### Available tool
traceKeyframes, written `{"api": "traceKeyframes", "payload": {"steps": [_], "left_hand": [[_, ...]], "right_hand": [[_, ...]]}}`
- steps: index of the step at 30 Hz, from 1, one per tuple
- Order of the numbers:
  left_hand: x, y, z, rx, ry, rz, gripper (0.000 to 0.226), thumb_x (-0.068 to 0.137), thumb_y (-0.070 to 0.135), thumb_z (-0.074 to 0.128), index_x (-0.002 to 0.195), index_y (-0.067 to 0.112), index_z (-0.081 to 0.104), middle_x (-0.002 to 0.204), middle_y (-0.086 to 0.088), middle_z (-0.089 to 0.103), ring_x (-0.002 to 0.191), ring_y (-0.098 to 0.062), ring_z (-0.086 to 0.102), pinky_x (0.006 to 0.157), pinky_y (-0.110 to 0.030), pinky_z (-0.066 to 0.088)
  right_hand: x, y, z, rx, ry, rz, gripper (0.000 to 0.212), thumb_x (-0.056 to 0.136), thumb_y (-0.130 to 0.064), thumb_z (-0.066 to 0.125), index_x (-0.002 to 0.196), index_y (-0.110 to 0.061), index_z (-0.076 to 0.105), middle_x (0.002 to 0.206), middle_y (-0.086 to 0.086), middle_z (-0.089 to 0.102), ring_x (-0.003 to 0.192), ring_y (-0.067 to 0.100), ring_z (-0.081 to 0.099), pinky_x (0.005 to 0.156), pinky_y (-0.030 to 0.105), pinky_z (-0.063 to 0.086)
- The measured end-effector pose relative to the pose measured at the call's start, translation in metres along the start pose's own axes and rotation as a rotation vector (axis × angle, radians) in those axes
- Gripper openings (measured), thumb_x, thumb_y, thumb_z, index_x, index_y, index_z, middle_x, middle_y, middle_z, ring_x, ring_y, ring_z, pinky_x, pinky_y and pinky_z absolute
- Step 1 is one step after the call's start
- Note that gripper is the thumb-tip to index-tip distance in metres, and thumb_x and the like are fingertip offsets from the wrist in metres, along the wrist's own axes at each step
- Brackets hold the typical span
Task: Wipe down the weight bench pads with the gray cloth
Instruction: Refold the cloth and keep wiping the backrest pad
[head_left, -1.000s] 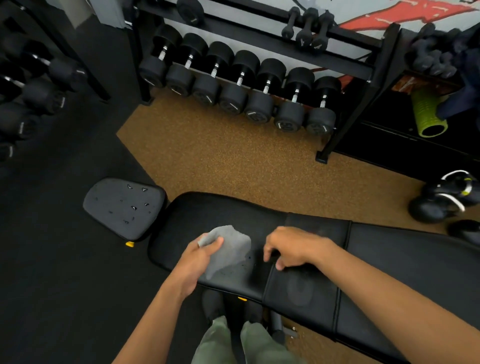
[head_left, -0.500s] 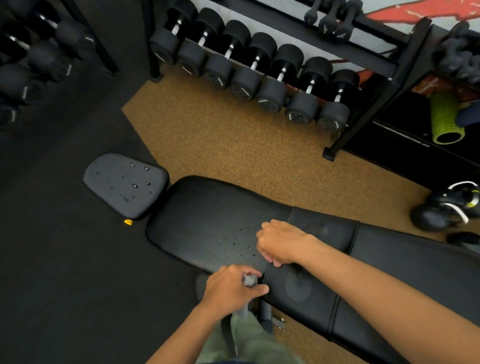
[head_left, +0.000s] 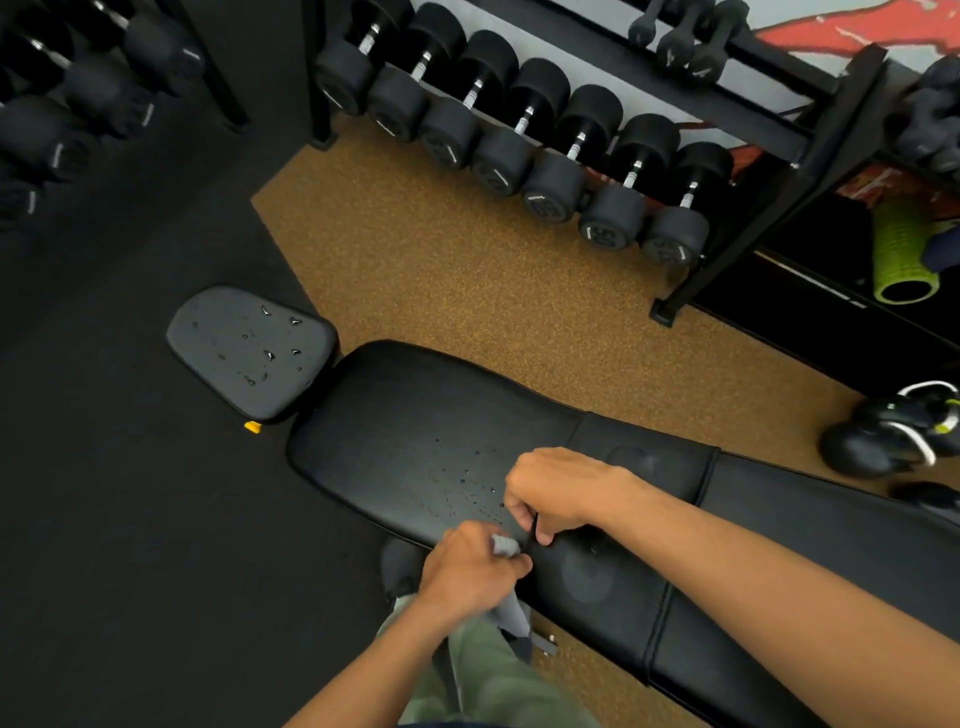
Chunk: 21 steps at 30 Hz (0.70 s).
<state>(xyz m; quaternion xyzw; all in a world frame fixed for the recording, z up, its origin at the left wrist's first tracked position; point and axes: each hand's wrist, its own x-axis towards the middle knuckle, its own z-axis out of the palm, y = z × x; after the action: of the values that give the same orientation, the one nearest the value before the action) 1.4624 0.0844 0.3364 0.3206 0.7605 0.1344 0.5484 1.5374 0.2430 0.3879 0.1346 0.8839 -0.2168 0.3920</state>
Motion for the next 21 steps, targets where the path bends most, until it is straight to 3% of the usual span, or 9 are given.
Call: {"api": "traceKeyframes", "payload": {"steps": [2,5,9,12,14,16,18,21], "left_hand": [[-0.006,-0.001,0.006,0.128,0.088,0.084,0.022,0.079,0.052,0.069,0.084,0.031,0.067,0.083,0.009,0.073,0.091,-0.019,0.07,0.077,-0.032,0.055],[-0.015,-0.003,0.014,0.137,0.145,0.176,0.022,0.086,0.055,0.066,0.095,0.035,0.067,0.09,0.012,0.074,0.094,-0.016,0.07,0.077,-0.031,0.053],[-0.017,-0.015,-0.001,-0.176,0.099,0.059,0.032,0.069,0.06,0.084,0.091,0.041,0.073,0.088,0.018,0.075,0.086,-0.001,0.071,0.076,-0.028,0.059],[-0.012,-0.028,-0.029,-0.375,0.285,-0.025,0.026,0.074,0.045,0.09,0.095,0.04,0.076,0.087,0.011,0.077,0.085,-0.009,0.073,0.077,-0.033,0.062],[-0.011,-0.029,-0.037,-0.421,0.416,0.049,0.014,0.086,0.033,0.084,0.098,0.038,0.079,0.078,0.009,0.076,0.074,-0.012,0.071,0.07,-0.031,0.06],[-0.013,-0.027,-0.029,-0.432,0.414,0.177,0.023,0.091,0.024,0.08,0.108,0.039,0.079,0.077,0.024,0.075,0.07,0.006,0.067,0.067,-0.016,0.055],[-0.013,-0.03,-0.009,-0.355,0.294,0.362,0.033,0.094,0.016,0.076,0.12,0.037,0.077,0.101,0.032,0.075,0.097,0.017,0.066,0.089,-0.016,0.056],[-0.014,-0.05,0.019,-0.069,0.103,0.634,0.054,0.091,0.003,0.054,0.135,0.031,0.07,0.143,0.024,0.06,0.14,0.01,0.044,0.119,-0.023,0.038]], "right_hand": [[-0.008,-0.001,0.001,0.045,0.032,0.008,0.022,0.073,-0.012,0.086,0.084,-0.021,0.069,0.079,-0.009,0.059,0.078,0.017,0.057,0.057,0.028,0.036],[-0.025,0.001,0.012,0.019,0.121,-0.026,0.018,0.077,-0.008,0.08,0.087,-0.019,0.07,0.088,-0.004,0.065,0.084,0.02,0.062,0.066,0.032,0.044],[-0.042,0.008,0.032,0.017,0.214,-0.055,0.019,0.078,-0.003,0.072,0.089,-0.018,0.071,0.088,-0.004,0.063,0.086,0.02,0.062,0.073,0.038,0.052],[-0.045,0.01,0.037,0.042,0.258,-0.069,0.02,0.078,-0.001,0.069,0.09,-0.018,0.072,0.087,-0.005,0.066,0.086,0.016,0.062,0.074,0.035,0.051],[-0.046,0.012,0.039,0.073,0.27,-0.069,0.022,0.078,0.0,0.066,0.09,-0.017,0.072,0.085,-0.006,0.07,0.086,0.012,0.062,0.073,0.03,0.049],[-0.049,0.013,0.042,0.073,0.292,-0.076,0.022,0.078,0.001,0.064,0.089,-0.017,0.072,0.082,-0.008,0.072,0.083,0.008,0.061,0.069,0.023,0.043],[-0.051,0.015,0.047,0.057,0.328,-0.094,0.022,0.075,0.0,0.067,0.085,-0.019,0.073,0.079,-0.009,0.07,0.08,0.008,0.061,0.065,0.024,0.044],[-0.052,0.016,0.053,0.042,0.377,-0.124,0.024,0.069,-0.002,0.076,0.078,-0.024,0.073,0.075,-0.012,0.065,0.074,0.008,0.059,0.059,0.025,0.048]]}}
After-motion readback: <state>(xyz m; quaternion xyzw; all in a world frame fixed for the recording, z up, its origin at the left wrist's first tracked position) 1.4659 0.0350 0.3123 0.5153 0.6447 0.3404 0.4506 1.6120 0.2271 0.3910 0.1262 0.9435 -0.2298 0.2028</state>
